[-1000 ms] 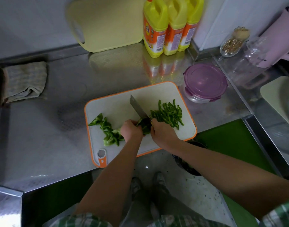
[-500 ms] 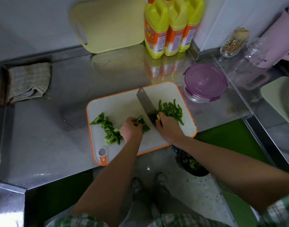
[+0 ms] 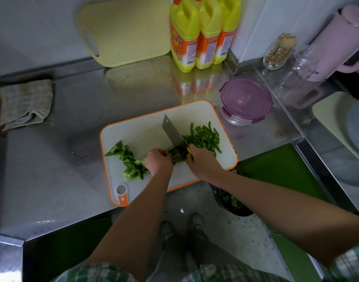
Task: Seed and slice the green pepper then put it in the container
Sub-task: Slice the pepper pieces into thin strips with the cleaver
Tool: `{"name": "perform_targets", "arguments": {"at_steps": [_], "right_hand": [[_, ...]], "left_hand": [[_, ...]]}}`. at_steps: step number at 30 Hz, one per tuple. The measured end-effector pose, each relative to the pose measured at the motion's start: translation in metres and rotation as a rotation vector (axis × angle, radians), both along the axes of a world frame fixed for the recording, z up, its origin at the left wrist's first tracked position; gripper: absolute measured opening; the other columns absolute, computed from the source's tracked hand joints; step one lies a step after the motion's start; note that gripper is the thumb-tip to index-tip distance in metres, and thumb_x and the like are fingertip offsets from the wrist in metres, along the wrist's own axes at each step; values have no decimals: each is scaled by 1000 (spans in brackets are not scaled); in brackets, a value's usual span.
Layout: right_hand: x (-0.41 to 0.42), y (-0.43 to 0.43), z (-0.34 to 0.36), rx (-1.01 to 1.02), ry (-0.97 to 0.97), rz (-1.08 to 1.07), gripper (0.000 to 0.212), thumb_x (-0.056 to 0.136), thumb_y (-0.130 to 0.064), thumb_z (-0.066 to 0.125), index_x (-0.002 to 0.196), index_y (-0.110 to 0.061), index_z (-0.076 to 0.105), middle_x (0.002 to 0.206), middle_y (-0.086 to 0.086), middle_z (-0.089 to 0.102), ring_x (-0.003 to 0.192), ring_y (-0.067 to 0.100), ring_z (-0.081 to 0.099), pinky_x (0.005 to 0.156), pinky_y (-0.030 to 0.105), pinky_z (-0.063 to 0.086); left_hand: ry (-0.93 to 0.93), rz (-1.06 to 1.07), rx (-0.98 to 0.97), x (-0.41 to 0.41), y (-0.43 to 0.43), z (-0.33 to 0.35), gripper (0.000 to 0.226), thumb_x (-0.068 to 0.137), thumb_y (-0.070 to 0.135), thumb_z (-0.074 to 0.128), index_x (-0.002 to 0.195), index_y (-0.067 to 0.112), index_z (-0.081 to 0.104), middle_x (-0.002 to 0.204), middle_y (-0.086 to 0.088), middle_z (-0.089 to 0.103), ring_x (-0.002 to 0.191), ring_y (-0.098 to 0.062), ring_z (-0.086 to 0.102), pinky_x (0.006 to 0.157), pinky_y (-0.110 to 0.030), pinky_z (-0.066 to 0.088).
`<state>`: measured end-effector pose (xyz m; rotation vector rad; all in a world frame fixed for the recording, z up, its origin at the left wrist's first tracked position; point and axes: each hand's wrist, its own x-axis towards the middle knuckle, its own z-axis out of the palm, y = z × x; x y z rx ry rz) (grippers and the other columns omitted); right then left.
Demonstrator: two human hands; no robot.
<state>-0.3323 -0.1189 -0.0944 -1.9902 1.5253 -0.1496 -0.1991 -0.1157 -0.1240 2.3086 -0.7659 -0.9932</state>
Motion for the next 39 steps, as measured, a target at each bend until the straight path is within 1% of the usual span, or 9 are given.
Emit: {"name": "perform_targets", "arguments": {"at_steps": [7,11,14,20,25,29,33,36,39], "right_hand": [[7,0,-7,49,-8,-7,15,98,-13,42,84,-12,38,62,-1,41,54,11,40,47,25,25],[8,2,-13,37,21,-25,14,99,-15,40,86,-13,38,64,-1,42,59,18,46,52,28,31],[14,4,-17,8,82,-25,9,100,-17,38,93,-11,41,68,1,46,63,20,50,54,29,33],[31,-9,-19,-83,139,-23,14,101,-16,38,104,-6,48,82,10,60,71,26,60,55,30,35],[24,-12,-22,-116,33,-85,19,101,-18,38,104,-3,50,69,3,47,58,19,47,51,29,31],[7,-16,-9,-134,-90,-40,12,100,-14,42,89,-9,44,57,-3,39,46,11,37,43,23,23],[3,-11,3,-102,-75,56,16,100,-15,42,84,-12,39,56,-3,38,45,10,36,43,23,23],[2,-4,2,-83,-3,85,12,100,-17,41,98,-8,49,60,-5,39,50,8,38,44,23,24],[1,-1,0,-57,18,62,21,100,-17,40,114,-5,50,61,-5,39,51,8,38,44,25,24]], "left_hand": [[16,12,1,2,1,-2,9,86,15,70,93,9,71,92,-12,73,87,-29,70,82,-41,57],[-2,-15,6,2,0,-1,11,88,15,67,97,10,71,93,-12,73,90,-28,69,81,-39,57],[-41,-44,13,2,2,0,15,90,15,64,103,10,70,100,-11,72,95,-28,66,78,-33,52],[-148,-177,-21,1,7,4,23,95,12,54,114,8,66,112,-12,67,104,-30,61,82,-35,47],[-132,-98,-41,3,13,7,20,92,18,62,110,10,66,108,-9,69,102,-28,63,81,-32,45],[-54,-14,-4,5,11,10,23,87,22,70,106,10,68,103,-8,71,98,-26,65,78,-29,47],[-11,27,1,1,7,10,19,82,22,76,97,10,73,97,-10,73,92,-28,68,84,-38,56],[-2,30,8,-1,6,9,16,80,21,78,92,11,75,90,-11,74,86,-27,70,82,-40,58],[17,40,14,-1,8,8,14,79,21,78,89,12,75,86,-11,74,82,-27,71,80,-40,59]]}}
